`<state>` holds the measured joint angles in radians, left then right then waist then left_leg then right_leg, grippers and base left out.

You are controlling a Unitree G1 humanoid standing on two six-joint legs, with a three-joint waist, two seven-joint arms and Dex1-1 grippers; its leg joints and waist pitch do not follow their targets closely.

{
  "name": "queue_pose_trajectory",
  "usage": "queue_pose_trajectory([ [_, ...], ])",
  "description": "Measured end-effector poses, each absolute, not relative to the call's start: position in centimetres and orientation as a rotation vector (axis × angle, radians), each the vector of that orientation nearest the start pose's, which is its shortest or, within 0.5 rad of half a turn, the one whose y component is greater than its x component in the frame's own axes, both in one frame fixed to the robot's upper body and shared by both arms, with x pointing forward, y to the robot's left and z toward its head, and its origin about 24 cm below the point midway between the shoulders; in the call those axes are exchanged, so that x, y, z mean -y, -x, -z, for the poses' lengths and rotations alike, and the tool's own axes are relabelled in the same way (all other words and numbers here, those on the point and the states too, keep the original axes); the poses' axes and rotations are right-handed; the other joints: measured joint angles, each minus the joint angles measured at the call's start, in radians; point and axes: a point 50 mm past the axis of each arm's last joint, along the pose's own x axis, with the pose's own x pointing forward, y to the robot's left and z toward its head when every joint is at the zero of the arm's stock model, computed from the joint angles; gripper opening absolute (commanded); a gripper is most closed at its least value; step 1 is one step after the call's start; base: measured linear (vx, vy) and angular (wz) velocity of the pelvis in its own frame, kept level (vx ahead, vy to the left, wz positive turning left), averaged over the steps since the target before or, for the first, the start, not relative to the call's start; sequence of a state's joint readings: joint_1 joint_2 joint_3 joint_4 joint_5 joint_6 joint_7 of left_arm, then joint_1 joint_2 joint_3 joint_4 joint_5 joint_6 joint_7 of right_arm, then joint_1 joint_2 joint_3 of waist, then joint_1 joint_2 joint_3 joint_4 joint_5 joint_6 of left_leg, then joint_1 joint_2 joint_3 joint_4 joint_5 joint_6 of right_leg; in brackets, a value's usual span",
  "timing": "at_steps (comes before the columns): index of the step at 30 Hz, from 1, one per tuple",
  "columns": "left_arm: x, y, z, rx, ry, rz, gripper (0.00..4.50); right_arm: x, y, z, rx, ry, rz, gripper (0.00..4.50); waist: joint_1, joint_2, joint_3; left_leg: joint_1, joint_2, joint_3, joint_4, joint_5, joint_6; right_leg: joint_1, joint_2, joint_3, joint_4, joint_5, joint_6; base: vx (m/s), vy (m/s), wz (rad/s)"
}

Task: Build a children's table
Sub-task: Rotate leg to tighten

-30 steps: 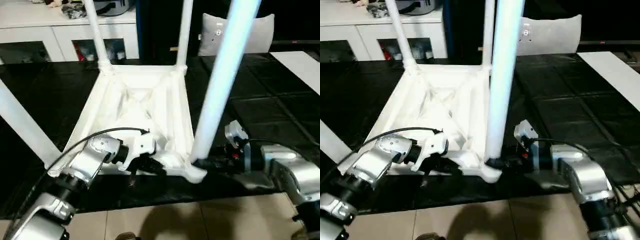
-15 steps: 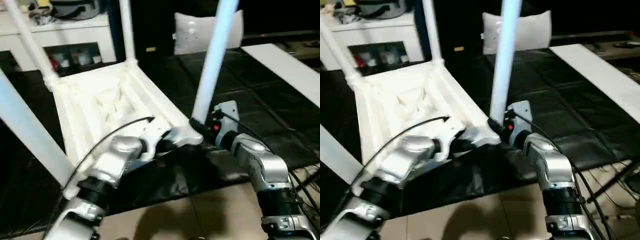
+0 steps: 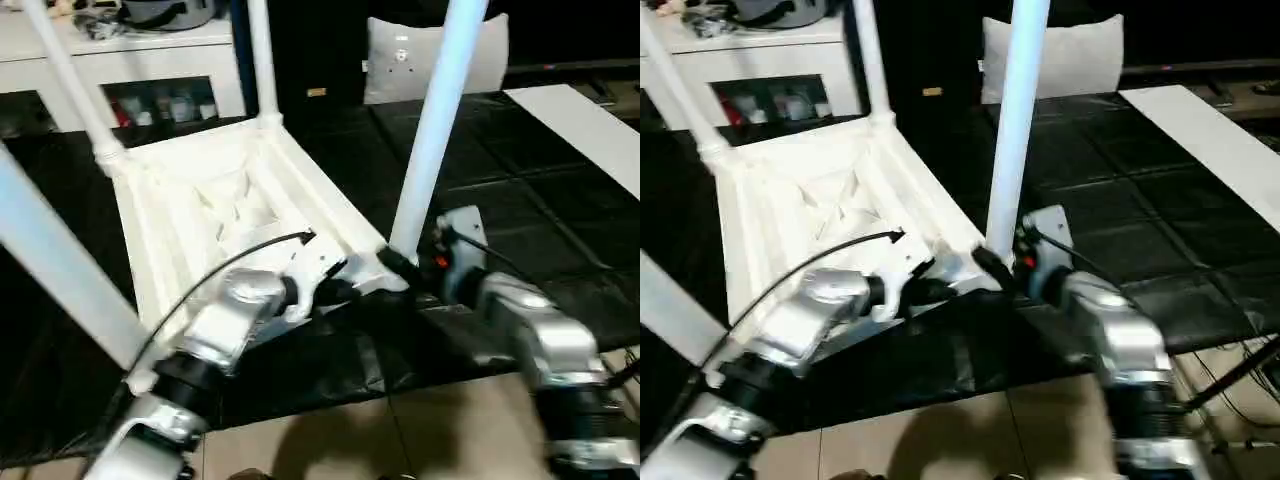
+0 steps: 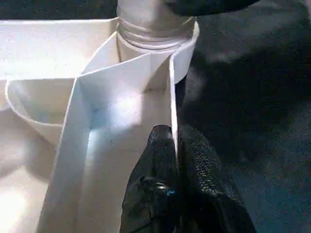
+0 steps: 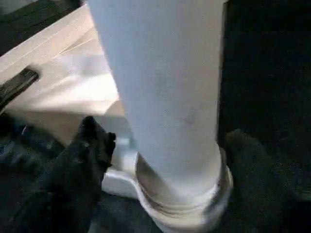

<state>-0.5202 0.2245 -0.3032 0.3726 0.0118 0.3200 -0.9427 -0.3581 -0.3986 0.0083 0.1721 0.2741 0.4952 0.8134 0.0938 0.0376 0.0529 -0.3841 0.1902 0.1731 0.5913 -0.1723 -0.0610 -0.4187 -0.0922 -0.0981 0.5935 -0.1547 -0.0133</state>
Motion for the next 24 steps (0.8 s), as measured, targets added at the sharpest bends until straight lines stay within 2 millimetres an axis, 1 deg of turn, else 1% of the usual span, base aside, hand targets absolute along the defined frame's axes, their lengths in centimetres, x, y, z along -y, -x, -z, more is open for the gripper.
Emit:
queue_pose_trajectory([
  [3,-9.5,-30.7,-5.3,-0.382,-0.329,1.222,0.00,18.4,-29.5,-7.8,-0.356,0.036,-0.901,4.43,0.005,0.000,0.000,0.000,0.000,0.000,0.001,0.000,0.000,0.000,0.000,0.000,0.001,0.001,0.000,0.000,0.000,0.00],
  [5,-9.8,-30.6,-5.3,-0.381,-0.346,1.257,0.00,18.6,-29.3,-8.0,-0.363,0.064,-0.958,4.43,0.015,0.000,0.000,0.000,0.000,0.000,0.003,0.000,0.000,0.001,0.000,0.000,0.001,0.001,0.000,0.000,0.000,0.00],
  [8,-10.5,-30.2,-5.2,-0.395,-0.372,1.351,0.00,19.0,-28.6,-8.2,-0.401,0.101,-1.080,4.43,0.033,0.000,0.000,0.000,0.000,0.000,0.004,0.000,0.000,0.002,-0.001,0.000,0.000,0.001,0.001,0.000,0.000,0.00],
  [9,-10.8,-30.0,-5.2,-0.399,-0.380,1.380,0.00,19.3,-28.4,-8.3,-0.411,0.100,-1.117,4.16,0.042,0.000,0.000,-0.001,0.000,0.000,0.004,0.000,0.001,0.002,-0.001,0.000,0.000,0.001,0.000,0.000,0.000,0.00],
  [12,-11.1,-29.7,-5.2,-0.397,-0.411,1.455,0.00,19.5,-28.0,-8.5,-0.432,0.095,-1.191,4.05,0.060,-0.001,0.000,-0.001,0.001,0.000,0.006,0.000,0.001,0.003,-0.001,0.000,0.001,0.001,0.000,0.000,0.000,0.00],
  [13,-11.0,-29.6,-5.2,-0.396,-0.416,1.472,0.00,19.4,-27.9,-8.5,-0.437,0.094,-1.204,3.94,0.063,-0.001,0.000,-0.001,0.001,0.000,0.006,0.000,0.001,0.003,-0.001,0.000,0.001,0.002,0.000,0.000,0.000,0.00],
  [15,-10.8,-29.4,-5.2,-0.388,-0.429,1.507,0.00,19.1,-27.7,-8.3,-0.456,0.084,-1.246,3.68,0.067,-0.002,0.000,-0.001,0.001,0.000,0.008,-0.001,0.002,0.004,-0.001,0.000,0.001,0.002,0.000,0.000,0.000,0.00],
  [18,-10.6,-29.2,-5.1,-0.389,-0.438,1.542,0.00,18.8,-27.5,-8.5,-0.449,0.068,-1.288,3.56,0.069,-0.003,0.000,0.000,0.001,0.000,0.009,-0.001,0.002,0.004,-0.001,0.000,0.002,0.002,0.000,0.000,0.000,0.00],
  [19,-10.6,-29.1,-5.1,-0.392,-0.440,1.558,0.00,18.8,-27.4,-8.6,-0.448,0.061,-1.302,3.29,0.069,-0.003,0.000,0.000,0.001,0.000,0.009,-0.001,0.002,0.004,-0.001,0.000,0.002,0.002,0.000,0.000,0.000,0.00],
  [20,-10.6,-29.0,-5.1,-0.395,-0.440,1.569,0.00,18.7,-27.3,-8.6,-0.450,0.056,-1.313,3.29,0.069,-0.003,0.000,0.000,0.001,0.000,0.009,-0.001,0.002,0.004,-0.001,0.000,0.002,0.002,0.000,0.000,0.000,0.00],
  [24,-10.6,-29.0,-5.1,-0.394,-0.441,1.598,0.00,18.5,-27.0,-8.5,-0.478,0.040,-1.360,2.97,0.068,-0.003,0.000,0.000,0.001,0.000,0.009,0.000,0.002,0.004,-0.001,0.000,0.003,0.002,0.000,0.000,0.000,0.00],
])
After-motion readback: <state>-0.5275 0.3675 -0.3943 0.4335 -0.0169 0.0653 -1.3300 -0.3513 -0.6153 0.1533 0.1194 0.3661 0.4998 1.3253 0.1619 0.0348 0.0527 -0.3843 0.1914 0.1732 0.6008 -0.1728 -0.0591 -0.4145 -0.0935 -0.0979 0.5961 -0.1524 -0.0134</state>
